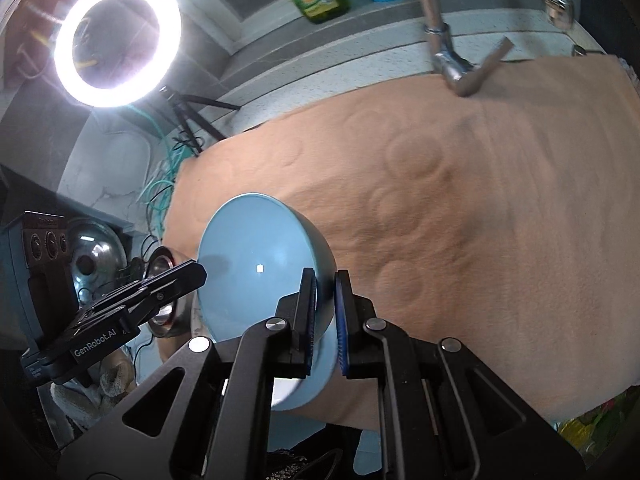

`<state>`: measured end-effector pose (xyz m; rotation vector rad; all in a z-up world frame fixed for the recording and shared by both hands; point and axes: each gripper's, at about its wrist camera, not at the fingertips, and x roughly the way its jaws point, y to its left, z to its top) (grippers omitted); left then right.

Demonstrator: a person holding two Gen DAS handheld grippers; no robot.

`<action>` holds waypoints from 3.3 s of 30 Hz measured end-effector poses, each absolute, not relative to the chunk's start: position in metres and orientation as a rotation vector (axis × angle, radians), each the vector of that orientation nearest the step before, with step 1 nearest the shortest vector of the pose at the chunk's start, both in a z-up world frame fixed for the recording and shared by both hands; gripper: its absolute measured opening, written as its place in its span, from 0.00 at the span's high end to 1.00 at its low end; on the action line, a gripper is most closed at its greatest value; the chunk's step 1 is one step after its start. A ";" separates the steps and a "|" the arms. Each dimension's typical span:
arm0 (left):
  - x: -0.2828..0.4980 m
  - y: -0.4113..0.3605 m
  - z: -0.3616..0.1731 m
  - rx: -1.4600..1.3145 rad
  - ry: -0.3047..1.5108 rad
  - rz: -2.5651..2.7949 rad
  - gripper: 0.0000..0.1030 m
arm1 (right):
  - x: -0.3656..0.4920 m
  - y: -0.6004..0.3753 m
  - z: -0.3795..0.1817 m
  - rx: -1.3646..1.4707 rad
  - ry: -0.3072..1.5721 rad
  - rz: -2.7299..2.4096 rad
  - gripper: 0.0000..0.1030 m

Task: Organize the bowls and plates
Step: 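Lift the pale blue bowl and carry it over the nested steel bowls, then lower the pale blue bowl into the red-bottomed steel bowl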

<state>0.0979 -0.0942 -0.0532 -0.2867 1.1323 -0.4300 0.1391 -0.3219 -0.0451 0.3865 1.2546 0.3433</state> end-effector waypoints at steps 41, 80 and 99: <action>0.053 0.125 -0.083 -0.517 1.119 -0.051 0.93 | 0.145 -0.067 -0.071 0.175 1.353 0.656 0.90; 0.047 0.134 -0.088 -0.527 1.125 -0.021 0.93 | 0.144 -0.059 -0.096 0.140 1.394 0.689 0.89; 0.018 0.155 -0.104 -0.681 1.078 0.041 0.93 | 0.151 -0.110 -0.091 0.251 1.331 0.632 0.70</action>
